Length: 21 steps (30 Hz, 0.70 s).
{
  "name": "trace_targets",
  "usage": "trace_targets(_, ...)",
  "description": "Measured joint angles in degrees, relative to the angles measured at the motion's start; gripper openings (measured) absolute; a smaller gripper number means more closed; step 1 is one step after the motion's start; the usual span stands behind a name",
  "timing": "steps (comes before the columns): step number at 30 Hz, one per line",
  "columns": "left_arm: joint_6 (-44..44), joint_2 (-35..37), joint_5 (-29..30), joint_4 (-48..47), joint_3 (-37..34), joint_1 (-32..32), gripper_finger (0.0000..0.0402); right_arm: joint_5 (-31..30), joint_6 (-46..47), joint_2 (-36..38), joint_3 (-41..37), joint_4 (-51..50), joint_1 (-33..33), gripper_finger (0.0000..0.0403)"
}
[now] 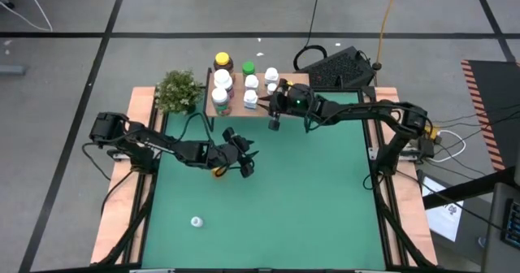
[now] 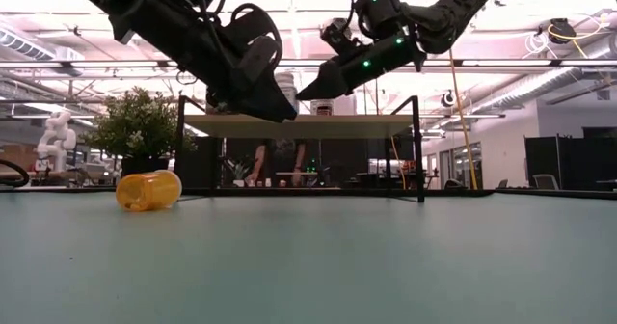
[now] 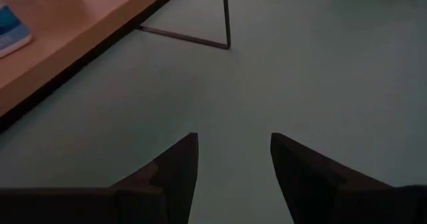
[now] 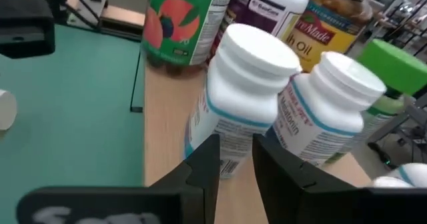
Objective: Pick and place medicine bottles onto shelf by color
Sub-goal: Adjust the white pill bottle on the shelf, then put the orange pill bottle on the shelf
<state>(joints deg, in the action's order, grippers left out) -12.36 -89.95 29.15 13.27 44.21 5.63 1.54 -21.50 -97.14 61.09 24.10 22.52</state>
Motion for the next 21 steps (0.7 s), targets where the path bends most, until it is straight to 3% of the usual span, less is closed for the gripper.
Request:
trace_targets(12,-0.41,0.08,0.08,-1.33,0.00,1.30,0.0191,-0.08,-0.63,1.40,1.32,-6.19,-0.18,0.0082)
trace_targets(17,-4.21,4.39,4.31,-9.97,0.07,3.06,0.0191,-0.04,3.00,7.51,-0.56,-10.91,-2.63,0.0082)
trace_targets(21,-11.57,9.68,10.45,-19.73,0.00,6.02,0.0191,-0.02,6.71,13.44,-6.47,-7.60,-6.48,0.0082)
